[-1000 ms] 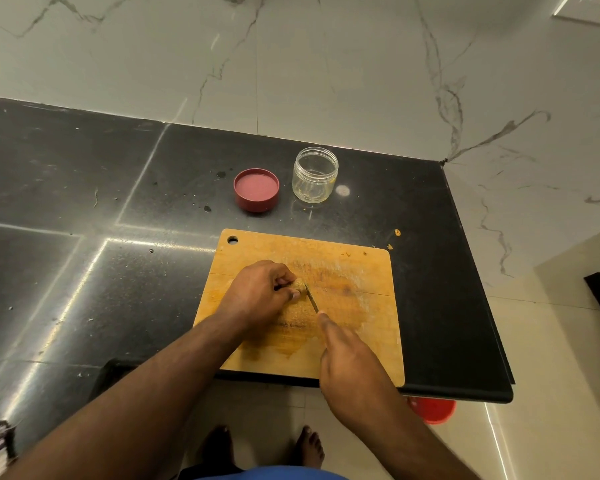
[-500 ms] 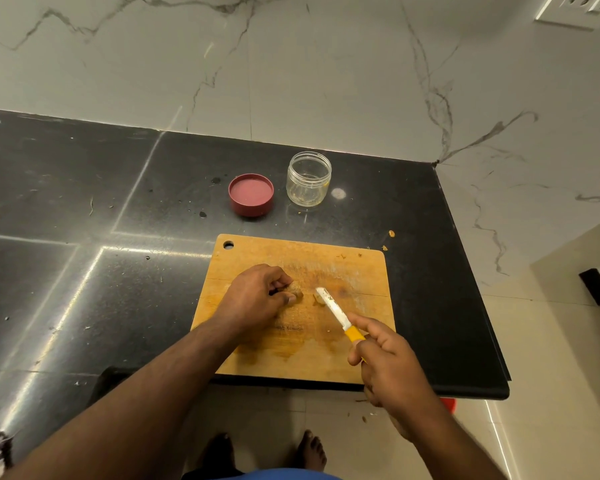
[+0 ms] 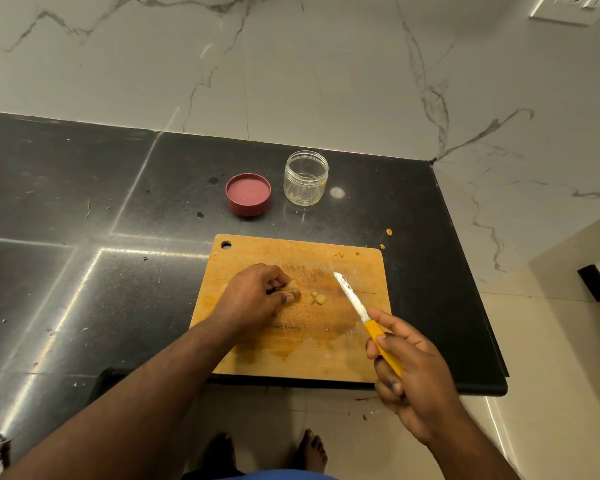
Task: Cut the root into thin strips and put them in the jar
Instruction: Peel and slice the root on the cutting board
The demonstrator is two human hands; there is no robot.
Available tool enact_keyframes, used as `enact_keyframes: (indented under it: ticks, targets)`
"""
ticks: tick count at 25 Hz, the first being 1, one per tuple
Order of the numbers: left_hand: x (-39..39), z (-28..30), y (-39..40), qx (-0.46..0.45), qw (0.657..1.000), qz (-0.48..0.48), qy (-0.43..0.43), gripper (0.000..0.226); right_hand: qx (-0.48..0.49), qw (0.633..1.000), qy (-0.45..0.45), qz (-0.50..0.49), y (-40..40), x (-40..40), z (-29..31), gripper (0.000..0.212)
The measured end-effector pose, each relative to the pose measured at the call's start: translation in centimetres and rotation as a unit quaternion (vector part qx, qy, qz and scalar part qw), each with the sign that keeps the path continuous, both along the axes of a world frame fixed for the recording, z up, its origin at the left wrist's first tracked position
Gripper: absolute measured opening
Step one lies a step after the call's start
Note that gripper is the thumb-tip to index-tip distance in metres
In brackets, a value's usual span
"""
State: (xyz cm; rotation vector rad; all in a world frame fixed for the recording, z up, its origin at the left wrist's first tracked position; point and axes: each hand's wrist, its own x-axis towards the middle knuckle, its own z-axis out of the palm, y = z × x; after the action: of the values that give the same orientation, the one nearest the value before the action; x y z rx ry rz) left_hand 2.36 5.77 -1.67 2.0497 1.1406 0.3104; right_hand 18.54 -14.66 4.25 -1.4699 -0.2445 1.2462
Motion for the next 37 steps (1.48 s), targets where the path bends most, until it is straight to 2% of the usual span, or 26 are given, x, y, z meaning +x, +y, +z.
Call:
enact_keyframes:
  ticks: [2,4,5,7,8,9,11,12,13,15,16,17,20,21,24,26,37]
  targets:
    - [0.0,0.0,-0.1,-0.003,1.000,0.003,-0.001,0.028,0.011,0.997,-0.070,0.007,0.5,0.4,1.3,0.040]
    - [-0.1,0.0,-0.1,-0.003,1.000,0.002,-0.002,0.027,0.037,0.969,-0.245,0.016,1.2,1.1,3.7,0.043]
    - [-0.2,0.0,0.0,-0.003,1.000,0.001,-0.004,0.027,0.057,0.933,-0.355,0.011,1.6,1.5,4.9,0.043]
    - [-0.1,-0.1,0.0,-0.007,1.000,0.001,-0.006,0.026,0.079,0.822,-0.564,-0.003,2.4,2.5,5.6,0.045]
    - [-0.2,-0.1,0.0,-0.008,1.000,0.003,-0.006,0.026,0.062,0.779,-0.624,0.015,3.2,2.8,5.0,0.046]
    - [-0.2,-0.1,0.0,-0.008,1.000,0.005,-0.006,0.026,0.022,0.756,-0.650,0.068,3.9,2.9,3.9,0.047]
    - [-0.1,-0.1,0.0,-0.006,1.000,0.003,-0.003,0.026,-0.147,0.732,-0.628,0.220,4.6,2.7,1.3,0.050]
    - [-0.2,0.0,-0.1,-0.002,1.000,0.000,0.000,0.025,-0.191,0.730,-0.610,0.245,4.5,2.4,0.9,0.050]
    - [-0.2,0.0,0.0,0.001,1.000,0.001,0.001,0.025,-0.189,0.738,-0.605,0.230,4.5,2.4,1.0,0.049]
    - [-0.1,0.0,0.1,-0.002,1.000,0.004,-0.001,0.026,-0.108,0.763,-0.617,0.157,4.0,2.0,1.9,0.049]
    - [-0.1,-0.1,0.1,-0.004,1.000,0.005,-0.002,0.026,-0.079,0.763,-0.626,0.139,3.7,1.8,2.1,0.049]
    - [-0.2,0.0,0.1,-0.007,1.000,0.005,0.001,0.026,-0.078,0.756,-0.632,0.148,3.5,1.8,1.9,0.049]
    - [-0.1,0.0,0.1,-0.004,1.000,0.003,0.004,0.026,-0.182,0.750,-0.595,0.225,3.2,1.8,0.4,0.050]
    - [-0.1,0.0,0.1,-0.004,1.000,0.003,0.003,0.027,-0.179,0.761,-0.581,0.225,3.0,1.8,0.1,0.049]
    - [-0.1,-0.1,0.1,-0.007,1.000,0.012,-0.001,0.029,-0.091,0.826,-0.526,0.179,2.6,0.5,0.8,0.048]
    - [-0.2,-0.2,0.0,-0.012,1.000,0.017,-0.006,0.029,-0.057,0.842,-0.498,0.201,2.4,-0.7,1.1,0.050]
    - [0.1,-0.1,-0.1,-0.009,1.000,0.020,-0.014,0.030,-0.060,0.782,-0.542,0.301,3.3,-4.6,0.4,0.051]
